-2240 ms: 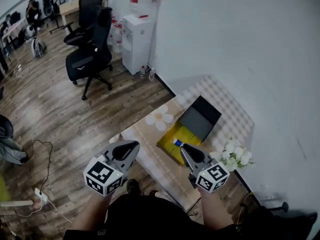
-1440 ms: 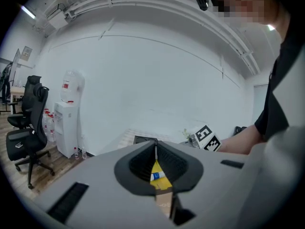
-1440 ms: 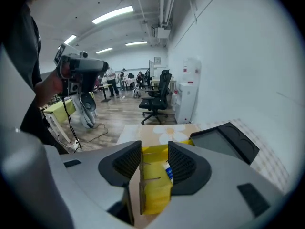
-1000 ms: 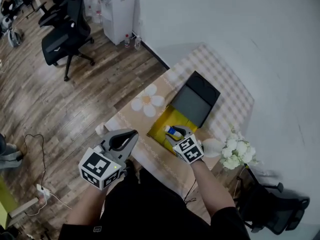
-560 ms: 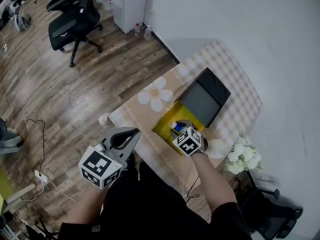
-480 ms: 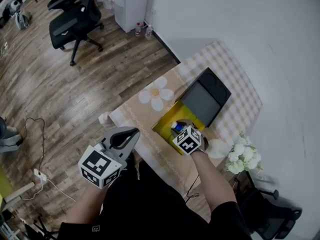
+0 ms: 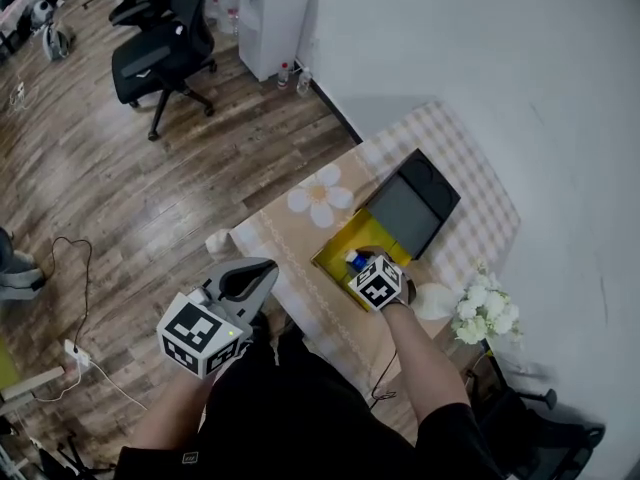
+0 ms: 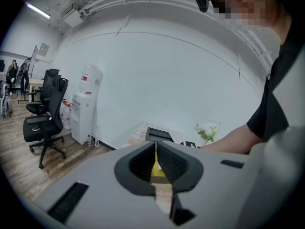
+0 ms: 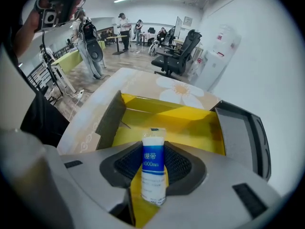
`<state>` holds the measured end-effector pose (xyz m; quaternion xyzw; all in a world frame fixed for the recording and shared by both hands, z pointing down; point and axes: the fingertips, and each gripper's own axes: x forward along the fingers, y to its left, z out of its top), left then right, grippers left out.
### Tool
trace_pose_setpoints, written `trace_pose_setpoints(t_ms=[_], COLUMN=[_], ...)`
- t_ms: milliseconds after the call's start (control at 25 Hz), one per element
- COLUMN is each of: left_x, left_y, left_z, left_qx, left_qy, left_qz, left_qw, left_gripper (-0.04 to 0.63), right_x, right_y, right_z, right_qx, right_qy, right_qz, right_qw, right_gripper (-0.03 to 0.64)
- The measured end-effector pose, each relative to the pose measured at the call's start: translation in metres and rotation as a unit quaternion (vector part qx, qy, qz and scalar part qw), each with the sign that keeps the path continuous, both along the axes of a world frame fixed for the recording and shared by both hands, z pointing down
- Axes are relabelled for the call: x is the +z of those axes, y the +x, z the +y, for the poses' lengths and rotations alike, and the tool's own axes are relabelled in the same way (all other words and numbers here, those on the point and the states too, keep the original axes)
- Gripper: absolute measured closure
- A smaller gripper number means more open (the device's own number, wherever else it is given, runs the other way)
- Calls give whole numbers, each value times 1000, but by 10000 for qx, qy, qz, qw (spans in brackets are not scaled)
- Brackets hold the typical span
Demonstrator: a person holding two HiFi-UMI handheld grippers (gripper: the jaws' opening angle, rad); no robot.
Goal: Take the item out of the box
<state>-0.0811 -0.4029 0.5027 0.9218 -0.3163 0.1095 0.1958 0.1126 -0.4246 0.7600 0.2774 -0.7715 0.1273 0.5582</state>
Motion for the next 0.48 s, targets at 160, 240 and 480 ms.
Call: trace_pose_setpoints(t_ms=[160,240,480], left_x=[-8,-14,-34], left_y=[-10,-13,-15], left_z=[8,12,30], left_qx=[-33,-16,248], left_qy=[105,155,370], left_qz=[70,141,317], left_qw=[9999,9998,9985], left_gripper=[574,574,574], right_x=[-25,-40,-95], right_y=[-6,-10,-24], right_z=[-1,0,8], right_qx=[157,244,585], right_qy=[233,372,842], right_qz=[-139,-233,-635], right_qw=[9995,9987,9927], right_gripper=[474,474,474])
